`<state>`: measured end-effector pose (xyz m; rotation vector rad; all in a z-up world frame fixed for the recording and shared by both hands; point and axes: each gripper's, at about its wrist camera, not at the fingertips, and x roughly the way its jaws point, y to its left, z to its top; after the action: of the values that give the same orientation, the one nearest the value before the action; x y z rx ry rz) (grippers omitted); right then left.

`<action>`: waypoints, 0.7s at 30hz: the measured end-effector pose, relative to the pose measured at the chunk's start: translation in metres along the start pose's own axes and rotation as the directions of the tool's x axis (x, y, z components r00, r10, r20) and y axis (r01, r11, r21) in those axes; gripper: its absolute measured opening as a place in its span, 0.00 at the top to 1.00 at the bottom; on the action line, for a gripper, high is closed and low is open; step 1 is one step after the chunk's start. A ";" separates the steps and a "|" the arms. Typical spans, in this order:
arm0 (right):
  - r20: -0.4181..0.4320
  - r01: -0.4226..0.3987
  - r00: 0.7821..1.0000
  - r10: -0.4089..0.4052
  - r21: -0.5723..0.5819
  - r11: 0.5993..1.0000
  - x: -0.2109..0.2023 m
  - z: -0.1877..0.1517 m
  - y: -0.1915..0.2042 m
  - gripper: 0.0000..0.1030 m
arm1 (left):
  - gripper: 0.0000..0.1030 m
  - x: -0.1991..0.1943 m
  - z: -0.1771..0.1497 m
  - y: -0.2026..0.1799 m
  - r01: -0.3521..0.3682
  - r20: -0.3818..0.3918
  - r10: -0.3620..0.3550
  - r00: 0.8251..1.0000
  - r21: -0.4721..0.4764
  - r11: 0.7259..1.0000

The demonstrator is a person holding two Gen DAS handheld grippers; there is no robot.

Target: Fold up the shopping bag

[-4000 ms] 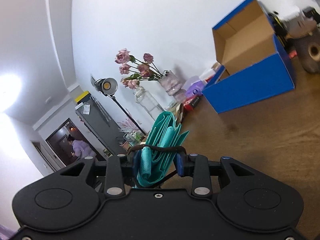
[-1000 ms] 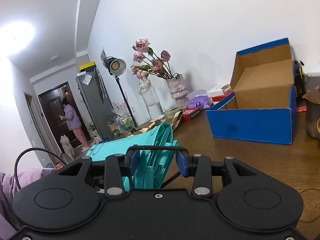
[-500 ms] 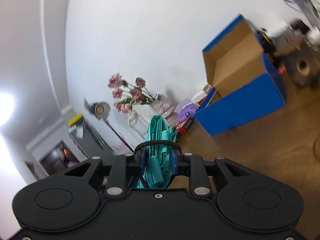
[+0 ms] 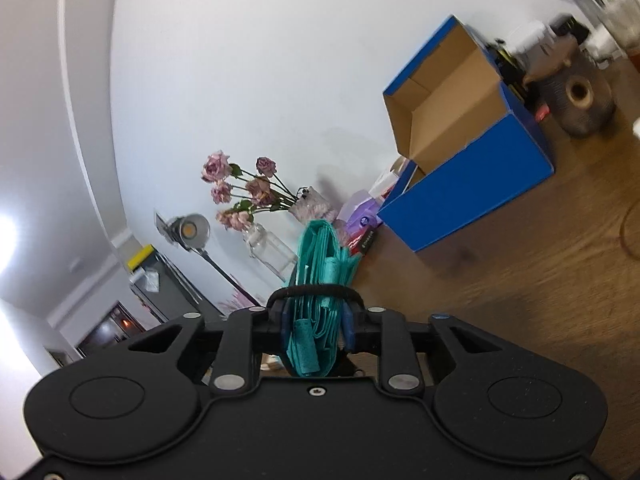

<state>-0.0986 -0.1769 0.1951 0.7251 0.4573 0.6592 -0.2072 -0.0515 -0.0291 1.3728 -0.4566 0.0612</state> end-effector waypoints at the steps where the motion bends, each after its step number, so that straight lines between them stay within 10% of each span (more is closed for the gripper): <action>1: -0.001 0.025 1.000 -0.025 0.016 1.000 -0.003 -0.001 -0.003 0.71 | 0.90 0.000 0.001 -0.002 0.034 0.016 -0.034 0.999 -0.007 0.999; 9: -0.006 0.140 0.990 -0.144 0.275 0.951 -0.029 -0.002 -0.048 0.68 | 0.90 0.005 0.011 -0.030 0.088 0.198 -0.104 0.975 0.091 0.992; 21: -0.117 0.286 0.958 -0.263 0.298 0.911 -0.030 0.008 -0.061 0.64 | 0.91 0.002 0.005 -0.044 0.130 0.318 -0.172 0.932 0.149 0.980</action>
<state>-0.0916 -0.2361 0.1605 0.9168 0.7295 0.3503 -0.1931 -0.0659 -0.0682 1.5455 -0.6325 -0.2758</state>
